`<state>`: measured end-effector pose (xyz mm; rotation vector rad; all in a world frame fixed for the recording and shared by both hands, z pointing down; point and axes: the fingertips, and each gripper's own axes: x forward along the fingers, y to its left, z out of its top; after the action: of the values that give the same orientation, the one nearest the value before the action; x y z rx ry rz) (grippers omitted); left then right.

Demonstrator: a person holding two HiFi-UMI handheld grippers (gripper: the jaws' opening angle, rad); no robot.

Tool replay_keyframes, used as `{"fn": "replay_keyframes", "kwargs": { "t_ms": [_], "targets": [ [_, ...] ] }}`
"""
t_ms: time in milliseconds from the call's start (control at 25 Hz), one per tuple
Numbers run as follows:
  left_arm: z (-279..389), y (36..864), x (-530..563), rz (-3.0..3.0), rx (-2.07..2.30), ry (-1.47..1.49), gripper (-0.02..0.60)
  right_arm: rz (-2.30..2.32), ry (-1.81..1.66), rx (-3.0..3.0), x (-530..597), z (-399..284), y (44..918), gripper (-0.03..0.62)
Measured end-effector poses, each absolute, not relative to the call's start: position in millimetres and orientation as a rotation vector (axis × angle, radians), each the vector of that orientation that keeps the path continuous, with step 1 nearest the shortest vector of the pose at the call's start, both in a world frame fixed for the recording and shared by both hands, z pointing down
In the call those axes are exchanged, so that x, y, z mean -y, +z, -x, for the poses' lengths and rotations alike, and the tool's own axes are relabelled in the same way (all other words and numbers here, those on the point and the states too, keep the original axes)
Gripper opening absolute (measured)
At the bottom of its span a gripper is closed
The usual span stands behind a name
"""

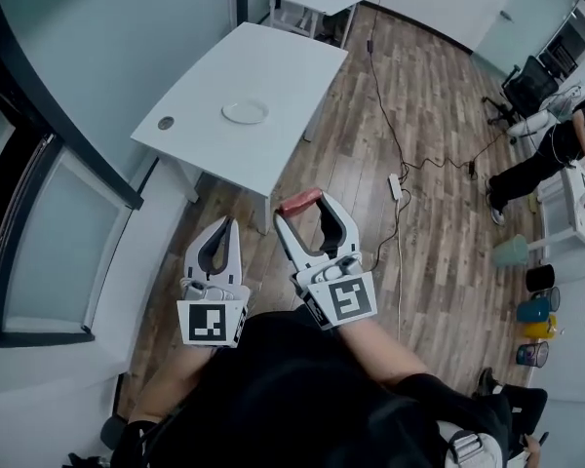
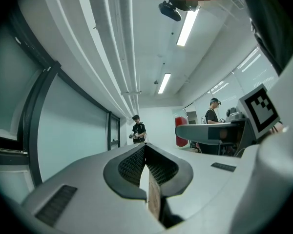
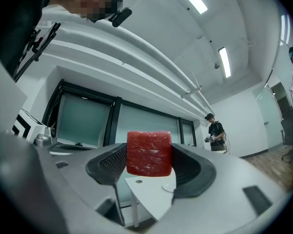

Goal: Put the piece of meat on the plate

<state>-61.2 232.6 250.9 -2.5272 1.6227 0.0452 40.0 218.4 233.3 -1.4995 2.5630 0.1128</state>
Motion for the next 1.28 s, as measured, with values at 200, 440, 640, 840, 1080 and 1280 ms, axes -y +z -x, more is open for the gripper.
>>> {"fn": "replay_keyframes", "kwargs": {
  "t_ms": [200,440,640,840,1080,1280],
  "targets": [
    [65.3,254.6,-224.3,2.551,-1.625,0.043,-0.011,1.501,0.154,-2.553,-215.3,-38.4,233.9,0.285],
    [58.8,261.5,-205.8,2.566,-1.62,0.032,-0.011,1.512,0.108,-2.578,-195.7,-43.6,244.8,0.285],
    [47.7,273.4,-169.7,2.576,-1.664,-0.012,-0.011,1.473,0.096,-2.59,-160.1,-52.0,248.4,0.285],
    [36.7,271.7,-122.3,2.548,-1.699,-0.022,-0.011,1.424,0.072,-2.617,-111.0,-59.7,246.8,0.285],
    [17.6,271.3,-63.2,2.504,-1.774,-0.041,-0.011,1.344,0.063,-2.701,-52.5,-72.7,255.2,0.285],
    [1.3,268.9,-30.0,2.449,-1.842,-0.074,-0.011,1.251,0.027,-2.706,-15.0,-83.4,250.6,0.285]
  ]
}}
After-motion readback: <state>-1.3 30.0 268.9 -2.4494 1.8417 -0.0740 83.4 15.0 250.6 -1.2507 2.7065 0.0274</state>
